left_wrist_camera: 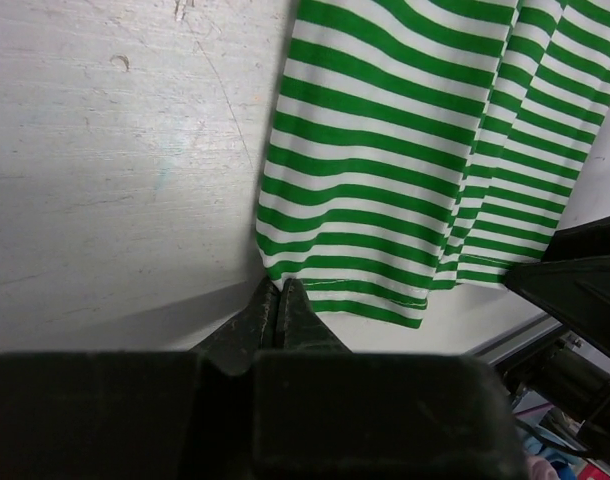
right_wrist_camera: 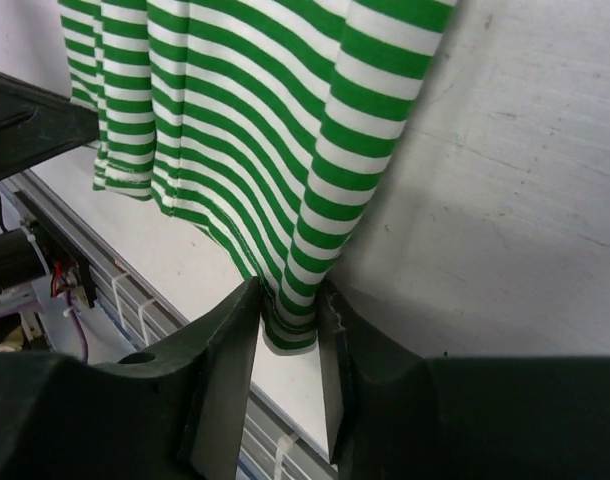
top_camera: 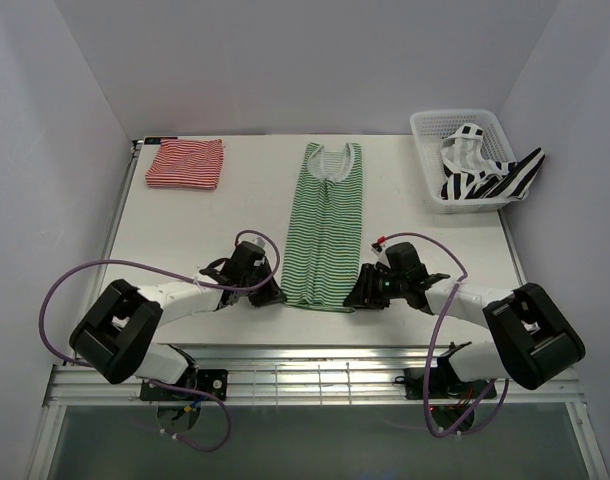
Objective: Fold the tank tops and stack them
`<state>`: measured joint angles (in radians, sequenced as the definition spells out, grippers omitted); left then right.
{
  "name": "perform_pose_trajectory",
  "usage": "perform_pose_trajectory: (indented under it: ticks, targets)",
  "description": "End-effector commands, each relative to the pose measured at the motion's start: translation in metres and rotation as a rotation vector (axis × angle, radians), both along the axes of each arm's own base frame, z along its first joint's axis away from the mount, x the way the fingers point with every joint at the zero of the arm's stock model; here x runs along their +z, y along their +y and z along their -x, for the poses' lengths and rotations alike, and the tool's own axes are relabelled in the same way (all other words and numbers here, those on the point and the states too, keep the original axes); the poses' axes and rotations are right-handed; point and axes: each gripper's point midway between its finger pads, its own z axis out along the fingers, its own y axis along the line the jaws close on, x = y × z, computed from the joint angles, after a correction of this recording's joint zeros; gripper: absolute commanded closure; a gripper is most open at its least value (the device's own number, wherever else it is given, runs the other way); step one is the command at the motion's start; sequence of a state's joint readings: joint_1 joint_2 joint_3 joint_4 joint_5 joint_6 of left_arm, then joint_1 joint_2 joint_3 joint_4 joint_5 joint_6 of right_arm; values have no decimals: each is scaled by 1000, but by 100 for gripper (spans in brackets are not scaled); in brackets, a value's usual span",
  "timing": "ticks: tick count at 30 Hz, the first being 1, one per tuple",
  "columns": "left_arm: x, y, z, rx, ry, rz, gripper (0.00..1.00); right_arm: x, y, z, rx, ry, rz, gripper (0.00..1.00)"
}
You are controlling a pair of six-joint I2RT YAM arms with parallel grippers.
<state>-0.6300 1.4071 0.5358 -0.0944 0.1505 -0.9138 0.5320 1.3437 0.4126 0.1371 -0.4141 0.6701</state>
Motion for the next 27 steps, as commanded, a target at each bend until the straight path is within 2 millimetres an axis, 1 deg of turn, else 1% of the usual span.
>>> perform_pose_trajectory:
  ticks: [1, 2, 3, 4, 5, 6, 7, 8, 9, 11, 13, 14, 15, 18, 19, 20, 21, 22, 23, 24, 25, 26, 27]
  targets:
    - [-12, 6, 15, -36, 59, -33, 100, -29, -21, 17, -28, 93, 144, 65]
    - [-9, 5, 15, -36, 57, -24, 100, -28, -20, 18, -26, 97, 144, 69]
    - [-9, 6, 19, -36, 70, -26, 100, -25, -17, 18, -17, 90, 137, 82]
    - [-7, 7, 20, -36, 74, -26, 100, -22, -14, 16, -11, 76, 134, 89]
    - [-3, 6, 20, -30, 74, -23, 100, -20, -15, 21, -7, 90, 146, 92]
    - [5, 6, 18, -27, 57, -13, 100, -17, -14, 23, 0, 83, 151, 92]
    - [6, 9, 21, -19, 67, -23, 100, -13, -13, 20, -5, 70, 158, 92]
    - [12, 8, 19, -14, 56, -16, 100, -7, -12, 18, -10, 55, 152, 92]
    - [20, 7, 17, -8, 42, -4, 100, -5, -14, 20, -16, 60, 163, 92]
    - [27, 7, 17, -6, 37, 2, 100, 7, -15, 12, -45, 20, 163, 92]
    - [39, 4, 12, 0, 20, 14, 100, 13, -18, 9, -62, 3, 178, 92]
    - [42, 2, 10, 0, 16, 18, 100, 21, -15, 4, -65, -16, 166, 92]
    - [51, -2, 5, 1, -1, 29, 100, 25, -14, 3, -65, -19, 163, 92]
    - [62, -5, -2, 1, -15, 32, 100, 37, -7, -4, -57, -34, 140, 92]
    - [71, -8, -8, -2, -33, 35, 100, 39, -6, -5, -57, -34, 139, 92]
    - [72, -8, -11, 4, -34, 26, 100, 42, -5, -7, -57, -34, 140, 92]
    - [76, -7, -17, 20, -50, 10, 100, 52, -1, -15, -61, -58, 130, 92]
    - [86, -10, -24, 23, -72, 8, 100, 54, -1, -19, -67, -70, 142, 92]
    - [86, -10, -29, 22, -78, -8, 100, 56, -2, -22, -74, -71, 153, 92]
    - [89, -10, -34, 27, -94, -19, 100, 66, 1, -31, -81, -99, 146, 92]
    - [100, -14, -44, 31, -118, -13, 100, 70, 3, -35, -84, -105, 145, 92]
    - [104, -16, -48, 26, -130, -19, 100, 70, 2, -38, -78, -102, 155, 92]
    - [101, -17, -54, 26, -123, -32, 100, 74, 1, -44, -87, -106, 157, 92]
